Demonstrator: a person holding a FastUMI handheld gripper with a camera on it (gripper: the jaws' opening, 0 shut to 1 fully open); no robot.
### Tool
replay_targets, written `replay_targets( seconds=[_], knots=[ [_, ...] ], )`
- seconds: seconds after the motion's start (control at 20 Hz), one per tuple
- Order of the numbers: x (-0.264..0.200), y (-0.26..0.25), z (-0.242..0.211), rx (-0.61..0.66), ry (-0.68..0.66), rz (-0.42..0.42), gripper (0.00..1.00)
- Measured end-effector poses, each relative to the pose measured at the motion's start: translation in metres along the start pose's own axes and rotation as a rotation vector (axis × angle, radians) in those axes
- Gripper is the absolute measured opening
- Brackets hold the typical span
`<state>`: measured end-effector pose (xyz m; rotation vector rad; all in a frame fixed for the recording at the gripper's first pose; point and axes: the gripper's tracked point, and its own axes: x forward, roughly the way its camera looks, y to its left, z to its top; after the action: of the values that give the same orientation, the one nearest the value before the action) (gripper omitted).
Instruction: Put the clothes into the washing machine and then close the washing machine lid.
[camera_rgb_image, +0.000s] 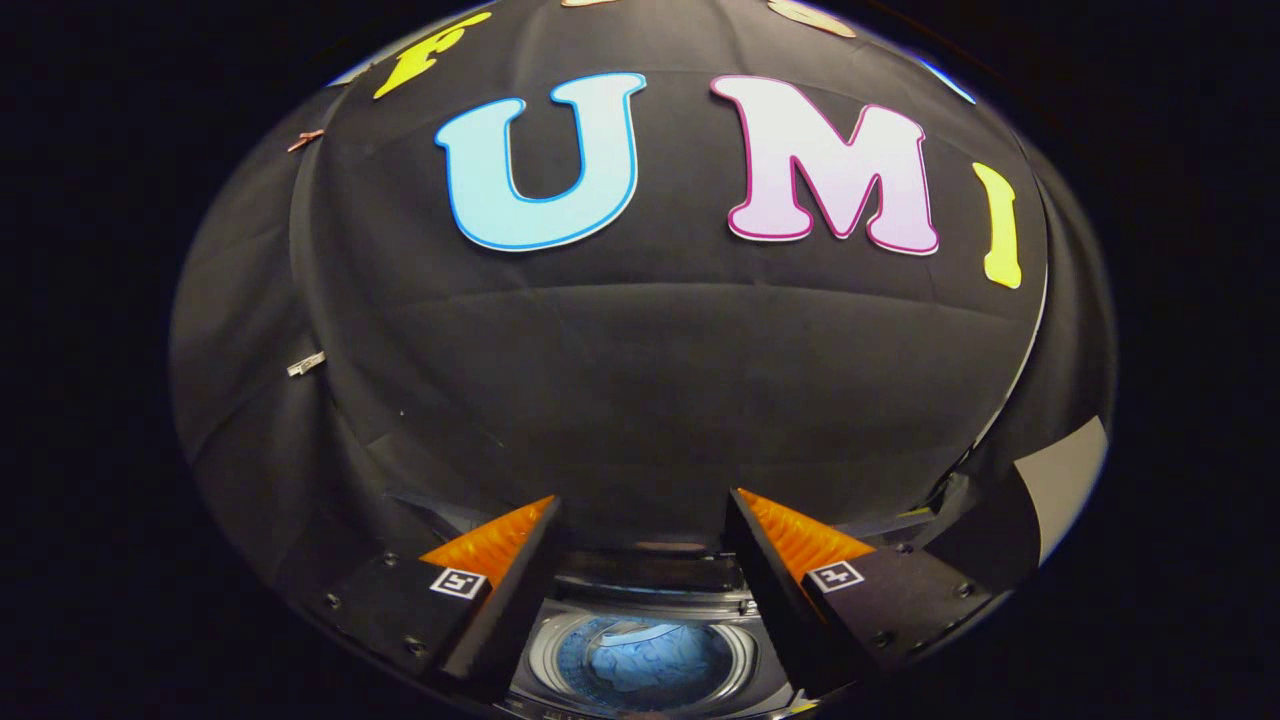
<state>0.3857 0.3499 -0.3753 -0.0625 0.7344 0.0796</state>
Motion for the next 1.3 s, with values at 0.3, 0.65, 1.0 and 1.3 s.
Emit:
replay_targets(
  seconds=[0.3,0.65,1.0,1.3],
  knots=[
    [0.013,-0.003,0.005,0.019,0.007,-0.026,1.00],
    [0.034,-0.007,0.021,0.068,0.013,-0.018,0.97],
    [0.064,-0.013,0.021,0.087,0.073,-0.037,0.99],
    [0.056,-0.013,0.013,0.087,0.074,-0.016,1.00]
  ],
)
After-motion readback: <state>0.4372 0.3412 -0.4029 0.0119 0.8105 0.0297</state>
